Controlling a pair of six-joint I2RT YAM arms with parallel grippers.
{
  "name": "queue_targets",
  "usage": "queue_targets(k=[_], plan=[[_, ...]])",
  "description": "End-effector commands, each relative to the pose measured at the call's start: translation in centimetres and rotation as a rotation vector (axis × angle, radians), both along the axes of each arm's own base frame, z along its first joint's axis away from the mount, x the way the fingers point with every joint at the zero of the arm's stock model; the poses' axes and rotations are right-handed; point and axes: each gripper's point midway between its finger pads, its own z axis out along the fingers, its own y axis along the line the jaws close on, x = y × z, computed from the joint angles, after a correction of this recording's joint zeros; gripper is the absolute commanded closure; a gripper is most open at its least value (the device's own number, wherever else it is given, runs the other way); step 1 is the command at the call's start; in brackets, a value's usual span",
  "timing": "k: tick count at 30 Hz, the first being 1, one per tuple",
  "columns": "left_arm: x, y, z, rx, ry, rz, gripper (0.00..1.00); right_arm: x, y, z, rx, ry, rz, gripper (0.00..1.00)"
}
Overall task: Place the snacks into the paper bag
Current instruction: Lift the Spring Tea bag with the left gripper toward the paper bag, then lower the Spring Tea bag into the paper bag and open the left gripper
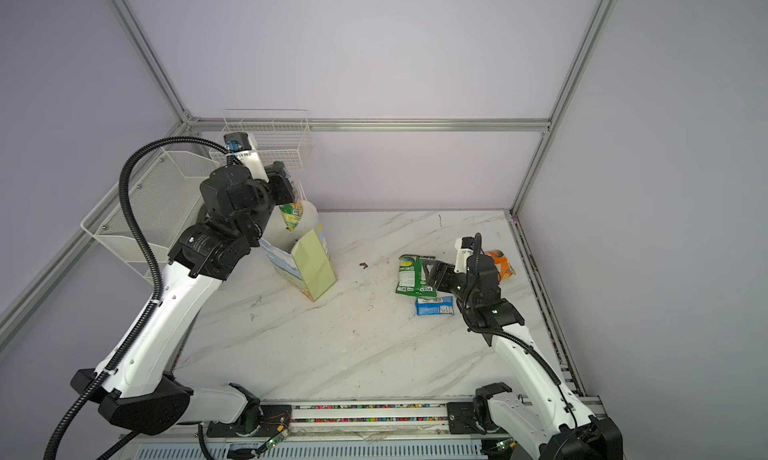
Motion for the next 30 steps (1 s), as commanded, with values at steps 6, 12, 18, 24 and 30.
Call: queue_targets(k=[6,12,18,24,30], plan=[[-1.8,3.9,4.4,-0.120,-0.132,0.086,1.00,0.4,0.3,1.0,0.011,-0.037,0.018,0.24],[-0.9,5.4,2.8,-0.135,-0.106,0.139,1.00,0.3,0.3,0.9,0.008,-0.036,0.020,0.24],[-0.2,6.4,0.8,-0.146,-0.073,0.179,1.00,0.2,0.3,0.7,0.006,-0.033,0.020,0.24],[0.5,7.3,-1.1,-0.161,-0.045,0.207,1.00,0.2,0.3,0.7,0.007,-0.032,0.023,0.24],[1.0,7.9,-2.5,-0.172,-0.027,0.231,1.00,0.2,0.3,0.6,0.005,-0.029,0.023,0.24]])
